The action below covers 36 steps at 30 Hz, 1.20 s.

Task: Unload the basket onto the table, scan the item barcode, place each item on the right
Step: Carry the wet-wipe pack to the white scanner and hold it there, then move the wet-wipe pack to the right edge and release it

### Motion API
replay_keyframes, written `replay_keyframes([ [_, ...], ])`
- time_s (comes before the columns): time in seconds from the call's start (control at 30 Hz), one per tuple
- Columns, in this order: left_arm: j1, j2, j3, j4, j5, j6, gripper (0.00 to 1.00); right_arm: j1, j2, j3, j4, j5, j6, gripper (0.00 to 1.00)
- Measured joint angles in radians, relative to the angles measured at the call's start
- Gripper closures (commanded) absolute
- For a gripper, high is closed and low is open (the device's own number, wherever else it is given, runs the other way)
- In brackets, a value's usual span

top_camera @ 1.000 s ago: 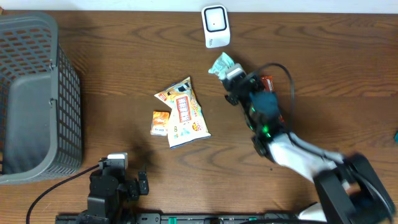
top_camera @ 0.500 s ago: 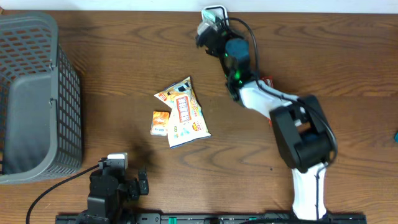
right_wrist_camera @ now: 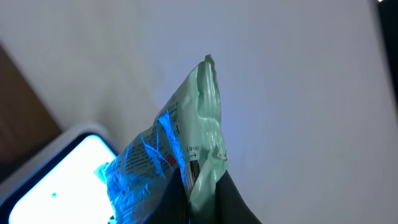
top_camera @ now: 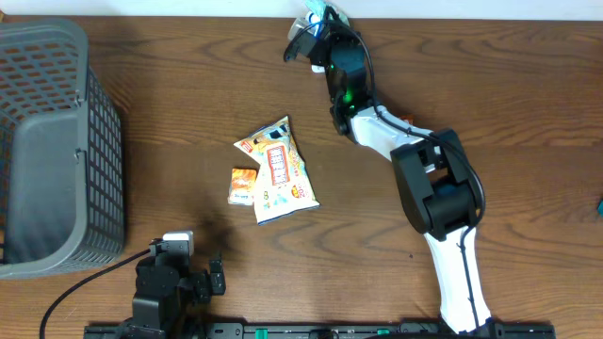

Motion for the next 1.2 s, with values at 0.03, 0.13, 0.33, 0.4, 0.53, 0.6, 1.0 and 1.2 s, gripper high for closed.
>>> replay_keyframes([
  [0.03,0.0,0.0,0.0,0.0,0.0,0.0,0.0,0.003,0.013,0.0,-0.014,0.014,-0.018,0.99],
  [0.13,0.0,0.0,0.0,0.0,0.0,0.0,0.0,0.016,0.048,0.005,-0.035,0.038,-0.048,0.99],
  [0.33,0.0,0.0,0.0,0.0,0.0,0.0,0.0,0.08,0.057,0.013,-0.2,0.083,-0.049,0.99],
  [0.4,0.0,0.0,0.0,0.0,0.0,0.0,0.0,0.099,0.057,0.013,-0.238,0.093,-0.032,0.99],
  [0.53,0.0,0.0,0.0,0.0,0.0,0.0,0.0,0.129,0.057,0.013,-0.272,0.111,0.008,0.99],
  [0.6,0.0,0.0,0.0,0.0,0.0,0.0,0.0,0.135,0.057,0.013,-0.272,0.123,0.019,0.99],
  [1.0,0.0,0.0,0.0,0.0,0.0,0.0,0.0,0.129,0.042,0.013,-0.304,0.35,-0.089,0.99],
  [1.2,0.0,0.0,0.0,0.0,0.0,0.0,0.0,0.055,-0.098,0.01,-0.533,0.414,-0.08,0.99],
])
